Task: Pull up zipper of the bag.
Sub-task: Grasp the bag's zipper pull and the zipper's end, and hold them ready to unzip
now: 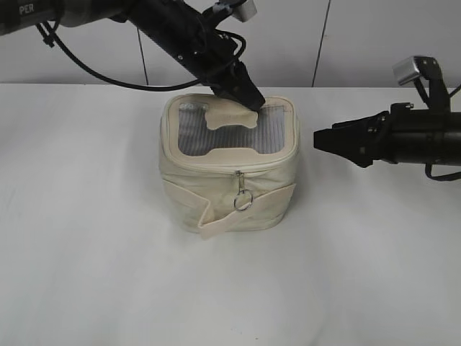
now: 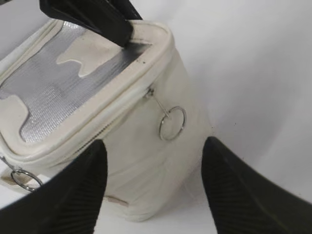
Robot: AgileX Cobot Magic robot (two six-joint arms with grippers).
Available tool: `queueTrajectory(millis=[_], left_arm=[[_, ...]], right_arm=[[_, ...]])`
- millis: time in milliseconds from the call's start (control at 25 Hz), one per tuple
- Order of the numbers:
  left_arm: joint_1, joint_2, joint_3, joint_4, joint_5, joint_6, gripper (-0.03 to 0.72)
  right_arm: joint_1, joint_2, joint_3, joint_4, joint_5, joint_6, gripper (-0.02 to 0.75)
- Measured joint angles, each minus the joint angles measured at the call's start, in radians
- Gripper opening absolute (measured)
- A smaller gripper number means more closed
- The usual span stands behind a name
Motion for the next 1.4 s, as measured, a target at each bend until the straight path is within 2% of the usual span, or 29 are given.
queueTrajectory(millis=[160, 360, 880, 1040, 1200, 1400], left_arm=[[0.000, 0.000, 0.000, 0.000, 0.000, -0.002, 0.052], [0.000, 0.000, 0.000, 0.000, 0.000, -0.003, 0.050], [0.000, 0.000, 0.000, 0.000, 0.000, -0.019, 0.047], [0.000, 0.000, 0.000, 0.000, 0.000, -0.019, 0.047], [0.000, 0.000, 0.000, 0.000, 0.000, -0.019, 0.047], [0.000, 0.000, 0.000, 0.000, -0.001, -0.020, 0.047]], right_arm=[[0.047, 0.006, -0.019, 0.000, -0.025, -0.064, 0.485], [0.120, 0.057, -0.054, 0.001, -0.140, -0.081, 0.485], [0.147, 0.176, -0.186, 0.000, -0.207, -0.083, 0.448], [0.158, 0.182, -0.215, -0.002, -0.215, -0.083, 0.396], [0.169, 0.194, -0.244, -0.001, -0.230, -0.074, 0.295], [0.172, 0.198, -0.250, 0.000, -0.233, -0.050, 0.283]])
